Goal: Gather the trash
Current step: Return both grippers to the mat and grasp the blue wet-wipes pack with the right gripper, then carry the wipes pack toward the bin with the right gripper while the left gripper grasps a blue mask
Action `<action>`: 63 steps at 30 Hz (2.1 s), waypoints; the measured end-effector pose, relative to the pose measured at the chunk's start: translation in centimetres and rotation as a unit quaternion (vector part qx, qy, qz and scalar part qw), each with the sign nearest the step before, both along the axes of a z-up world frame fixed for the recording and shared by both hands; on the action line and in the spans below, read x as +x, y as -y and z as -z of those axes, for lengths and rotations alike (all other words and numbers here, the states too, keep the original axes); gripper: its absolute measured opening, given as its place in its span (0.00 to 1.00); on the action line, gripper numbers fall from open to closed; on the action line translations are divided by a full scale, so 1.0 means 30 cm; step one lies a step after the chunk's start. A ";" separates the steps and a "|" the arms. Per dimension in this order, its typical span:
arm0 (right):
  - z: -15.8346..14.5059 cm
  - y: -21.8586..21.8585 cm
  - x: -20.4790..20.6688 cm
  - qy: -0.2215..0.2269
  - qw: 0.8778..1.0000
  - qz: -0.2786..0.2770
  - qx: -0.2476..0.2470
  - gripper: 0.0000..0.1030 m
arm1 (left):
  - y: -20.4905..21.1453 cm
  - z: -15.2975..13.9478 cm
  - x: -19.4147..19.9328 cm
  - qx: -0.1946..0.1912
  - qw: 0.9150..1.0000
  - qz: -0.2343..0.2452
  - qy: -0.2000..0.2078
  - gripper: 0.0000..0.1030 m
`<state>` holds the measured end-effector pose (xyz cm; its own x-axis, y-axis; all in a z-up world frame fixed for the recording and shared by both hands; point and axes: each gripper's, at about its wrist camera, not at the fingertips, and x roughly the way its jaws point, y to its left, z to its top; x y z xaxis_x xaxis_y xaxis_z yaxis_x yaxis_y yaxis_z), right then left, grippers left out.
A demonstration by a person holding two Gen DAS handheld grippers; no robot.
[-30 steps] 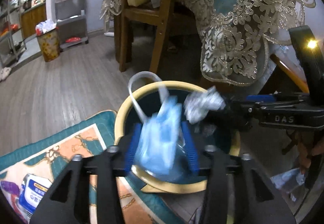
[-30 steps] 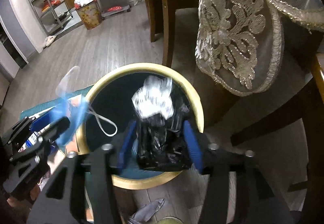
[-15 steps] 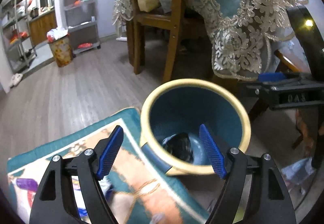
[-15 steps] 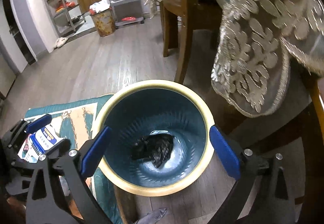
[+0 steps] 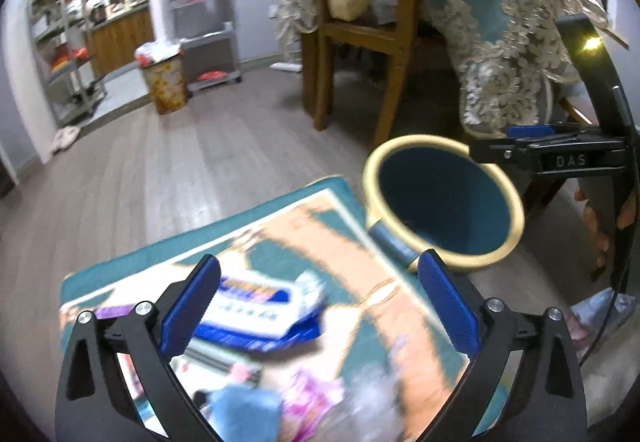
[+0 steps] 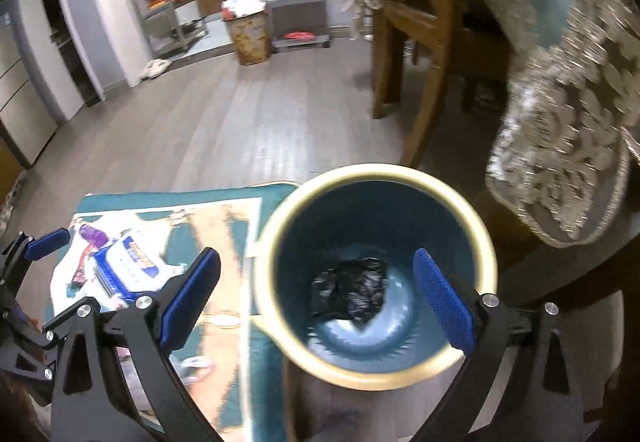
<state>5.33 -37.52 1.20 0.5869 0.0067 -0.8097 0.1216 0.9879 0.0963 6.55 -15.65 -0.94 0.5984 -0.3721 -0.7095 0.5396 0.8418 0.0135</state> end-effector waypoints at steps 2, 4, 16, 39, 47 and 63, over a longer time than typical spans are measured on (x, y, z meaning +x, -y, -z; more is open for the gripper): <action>0.002 -0.060 0.013 0.001 1.000 -0.019 -0.001 0.94 | -0.052 0.000 0.003 0.005 1.000 -0.011 -0.002 0.95; 0.003 -0.108 0.021 0.003 0.999 -0.036 -0.004 0.94 | -0.116 -0.001 0.004 0.002 1.000 -0.011 -0.007 0.95; 0.103 -0.440 0.057 -0.021 0.984 -0.170 -0.049 0.94 | -0.480 -0.038 0.017 -0.050 0.995 -0.082 -0.026 0.95; 0.368 -0.770 0.164 -0.084 0.949 -0.274 -0.132 0.73 | -0.676 0.081 0.133 0.018 0.983 -0.180 -0.039 0.95; 0.326 -0.758 0.165 -0.073 0.951 -0.273 -0.122 0.18 | -0.648 0.106 0.138 0.013 0.986 -0.161 -0.051 0.94; 0.190 -0.507 0.157 -0.067 0.977 -0.201 -0.026 0.10 | -0.304 0.187 -0.033 0.048 0.997 0.007 -0.063 0.93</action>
